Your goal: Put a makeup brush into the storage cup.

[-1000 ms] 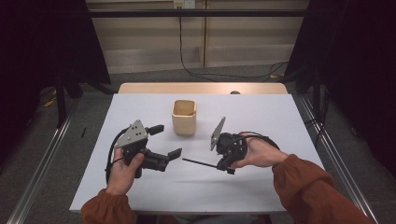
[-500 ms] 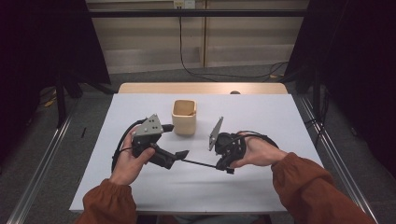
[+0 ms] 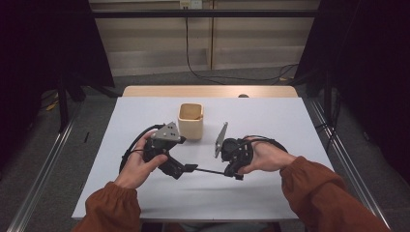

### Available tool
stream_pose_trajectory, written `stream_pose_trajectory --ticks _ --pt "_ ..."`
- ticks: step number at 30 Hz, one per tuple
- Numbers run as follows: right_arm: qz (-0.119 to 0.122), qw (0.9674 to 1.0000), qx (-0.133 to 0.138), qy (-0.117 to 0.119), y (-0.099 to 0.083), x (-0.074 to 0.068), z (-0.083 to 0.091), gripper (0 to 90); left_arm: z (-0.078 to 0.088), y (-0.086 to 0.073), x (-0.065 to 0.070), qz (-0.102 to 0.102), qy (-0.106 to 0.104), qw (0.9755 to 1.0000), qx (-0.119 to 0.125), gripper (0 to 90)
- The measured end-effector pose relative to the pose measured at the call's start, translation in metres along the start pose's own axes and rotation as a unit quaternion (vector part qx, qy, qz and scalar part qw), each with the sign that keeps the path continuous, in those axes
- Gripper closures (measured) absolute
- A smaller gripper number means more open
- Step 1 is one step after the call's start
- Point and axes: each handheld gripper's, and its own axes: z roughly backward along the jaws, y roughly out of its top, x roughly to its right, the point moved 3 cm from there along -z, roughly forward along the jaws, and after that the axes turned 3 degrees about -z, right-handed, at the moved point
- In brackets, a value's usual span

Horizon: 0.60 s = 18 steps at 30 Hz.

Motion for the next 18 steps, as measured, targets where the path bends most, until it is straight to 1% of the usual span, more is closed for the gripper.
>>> stream_pose_trajectory --ticks 1,4,6,7,8,10,11,12,13,14,16,17,18 --pt "0.002 1.0 -0.003 -0.002 0.0 0.001 0.001 86.0 -0.001 0.001 0.0 0.0 -0.005 1.0 -0.002 5.5" --pt "0.006 1.0 -0.006 -0.004 0.002 0.002 0.002 86.0 -0.005 0.002 0.001 -0.01 -0.019 0.9996 -0.019 5.5" --pt "0.007 0.9998 -0.015 -0.005 0.002 0.001 0.002 86.0 -0.007 0.002 0.002 -0.019 -0.03 0.9989 -0.032 5.7" --pt "0.008 0.9998 -0.015 -0.004 0.003 0.001 0.001 86.0 -0.009 0.002 0.003 -0.027 -0.037 0.9981 -0.041 6.2" --pt "0.008 0.9998 -0.016 -0.003 0.003 0.0 0.001 86.0 -0.009 0.002 0.003 -0.027 -0.037 0.9981 -0.041 6.5" --pt "0.012 0.9998 -0.019 -0.003 0.003 0.0 0.0 85.9 -0.011 0.001 0.004 -0.033 -0.042 0.9971 -0.053 6.7" --pt "0.011 0.9998 -0.019 -0.003 0.004 0.0 0.0 85.9 -0.013 0.001 0.005 -0.037 -0.049 0.9957 -0.07 6.7" --pt "0.011 0.9997 -0.021 -0.002 0.004 0.0 -0.001 85.9 -0.013 0.001 0.005 -0.037 -0.049 0.9957 -0.07 7.0" --pt "0.01 0.9997 -0.022 -0.003 0.004 -0.001 -0.001 85.9 -0.014 0.0 0.005 -0.042 -0.054 0.9949 -0.074 8.7" --pt "0.015 0.9997 -0.022 -0.002 0.005 0.0 -0.001 86.0 -0.014 0.0 0.005 -0.047 -0.065 0.9935 -0.081 11.4" --pt "0.014 0.9997 -0.021 -0.002 0.005 -0.002 -0.001 85.9 -0.014 -0.001 0.004 -0.051 -0.068 0.993 -0.082 11.4" --pt "0.014 0.9996 -0.024 -0.001 0.007 -0.002 -0.002 86.0 -0.015 -0.001 0.004 -0.051 -0.07 0.9924 -0.088 10.1" --pt "0.015 0.9996 -0.025 -0.001 0.007 -0.002 -0.003 86.0 -0.016 -0.003 0.005 -0.055 -0.072 0.9907 -0.101 10.7"
